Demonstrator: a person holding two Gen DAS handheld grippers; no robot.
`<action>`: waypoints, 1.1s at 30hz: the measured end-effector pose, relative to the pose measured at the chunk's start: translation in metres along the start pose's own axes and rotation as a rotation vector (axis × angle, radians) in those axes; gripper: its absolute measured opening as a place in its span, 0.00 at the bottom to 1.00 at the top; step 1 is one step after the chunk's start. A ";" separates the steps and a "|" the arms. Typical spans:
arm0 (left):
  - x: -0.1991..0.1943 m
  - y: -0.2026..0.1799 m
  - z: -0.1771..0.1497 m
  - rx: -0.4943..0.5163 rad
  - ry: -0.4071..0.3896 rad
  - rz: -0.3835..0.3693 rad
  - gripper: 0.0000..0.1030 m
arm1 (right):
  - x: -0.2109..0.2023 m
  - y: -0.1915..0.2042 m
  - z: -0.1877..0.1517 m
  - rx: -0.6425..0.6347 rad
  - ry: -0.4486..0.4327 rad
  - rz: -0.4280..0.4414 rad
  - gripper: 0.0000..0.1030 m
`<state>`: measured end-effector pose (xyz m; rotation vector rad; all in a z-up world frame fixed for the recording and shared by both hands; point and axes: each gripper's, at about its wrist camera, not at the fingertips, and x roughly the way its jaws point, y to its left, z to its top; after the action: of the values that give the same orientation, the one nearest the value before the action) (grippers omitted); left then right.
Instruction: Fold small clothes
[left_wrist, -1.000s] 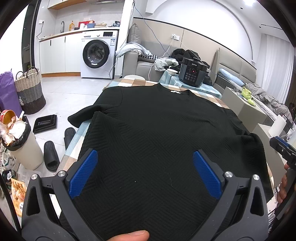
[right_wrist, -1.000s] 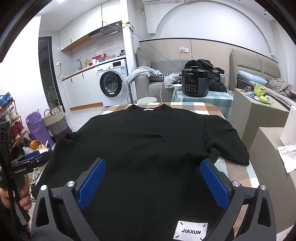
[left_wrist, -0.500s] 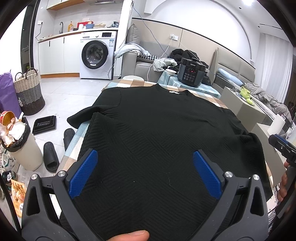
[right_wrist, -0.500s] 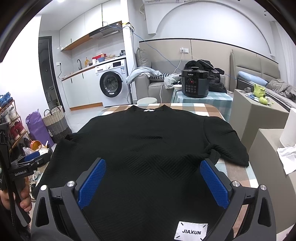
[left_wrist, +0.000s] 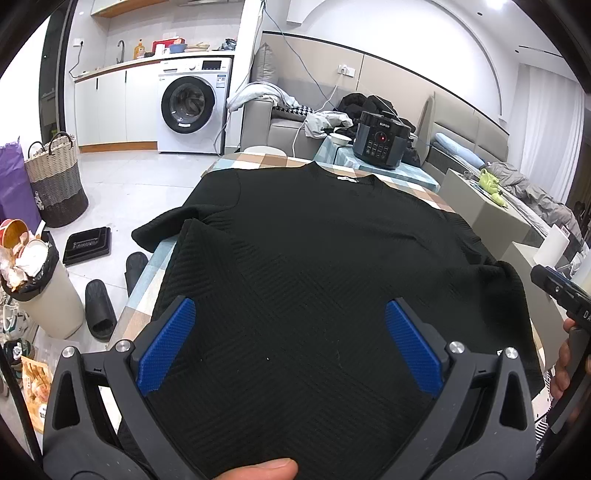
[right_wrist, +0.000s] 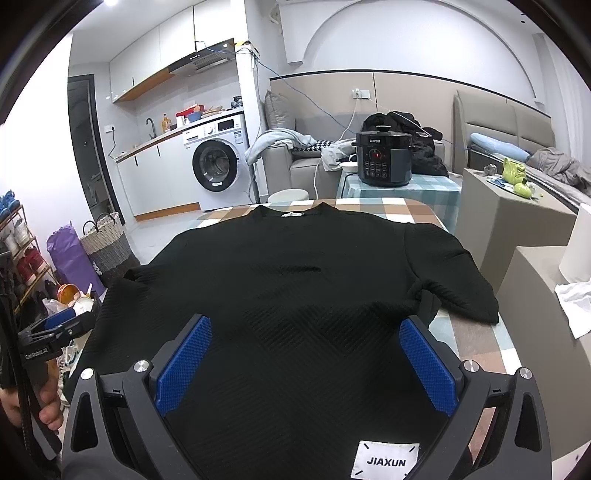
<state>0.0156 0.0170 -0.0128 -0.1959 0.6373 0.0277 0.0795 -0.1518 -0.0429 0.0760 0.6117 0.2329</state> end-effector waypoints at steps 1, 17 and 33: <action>0.000 0.000 0.000 -0.001 0.001 0.001 0.99 | 0.001 0.000 0.000 0.000 0.003 0.000 1.00; 0.009 0.006 -0.002 -0.010 0.022 0.005 0.99 | 0.010 -0.010 0.003 0.046 0.012 -0.024 1.00; 0.054 0.025 0.005 -0.066 0.093 -0.004 0.99 | 0.015 -0.070 0.002 0.235 0.083 -0.107 1.00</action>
<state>0.0595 0.0404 -0.0450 -0.2630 0.7290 0.0363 0.1061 -0.2163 -0.0591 0.2602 0.7214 0.0597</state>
